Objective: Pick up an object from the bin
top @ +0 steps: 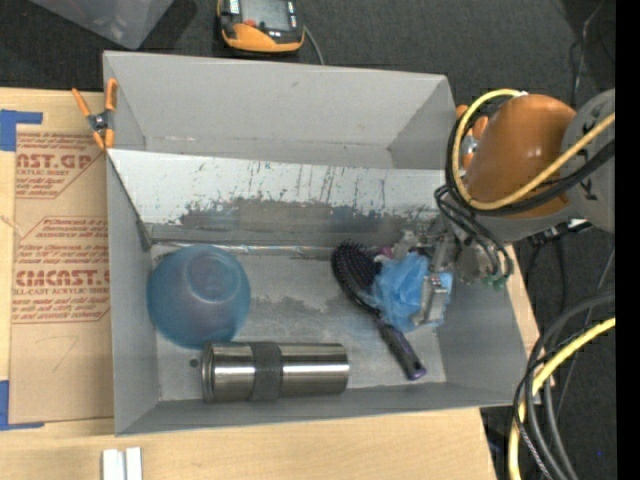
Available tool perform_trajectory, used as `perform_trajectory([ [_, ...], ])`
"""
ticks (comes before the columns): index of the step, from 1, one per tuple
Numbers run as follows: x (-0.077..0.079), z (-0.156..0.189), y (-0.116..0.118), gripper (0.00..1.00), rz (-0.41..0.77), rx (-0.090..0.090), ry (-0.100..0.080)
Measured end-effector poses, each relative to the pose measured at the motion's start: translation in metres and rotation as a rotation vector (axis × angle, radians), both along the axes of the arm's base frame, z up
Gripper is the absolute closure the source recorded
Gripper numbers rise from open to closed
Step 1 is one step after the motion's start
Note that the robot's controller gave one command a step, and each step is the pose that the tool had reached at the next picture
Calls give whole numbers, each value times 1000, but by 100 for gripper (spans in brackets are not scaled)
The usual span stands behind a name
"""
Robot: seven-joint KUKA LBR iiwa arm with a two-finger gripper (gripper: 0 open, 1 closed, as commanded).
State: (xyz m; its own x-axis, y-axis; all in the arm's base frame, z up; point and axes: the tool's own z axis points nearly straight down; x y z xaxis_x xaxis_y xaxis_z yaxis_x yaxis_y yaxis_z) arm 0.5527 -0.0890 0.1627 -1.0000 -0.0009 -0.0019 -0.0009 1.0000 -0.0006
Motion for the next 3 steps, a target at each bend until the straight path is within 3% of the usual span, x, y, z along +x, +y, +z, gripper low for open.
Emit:
perform_trajectory([
  [1, 0, 0, 0, 0, 0, 0, 0],
  [2, -11, -82, -5, 0, 78, -1, -7],
  [3, -8, -78, 0, 100, -41, -4, -43],
])
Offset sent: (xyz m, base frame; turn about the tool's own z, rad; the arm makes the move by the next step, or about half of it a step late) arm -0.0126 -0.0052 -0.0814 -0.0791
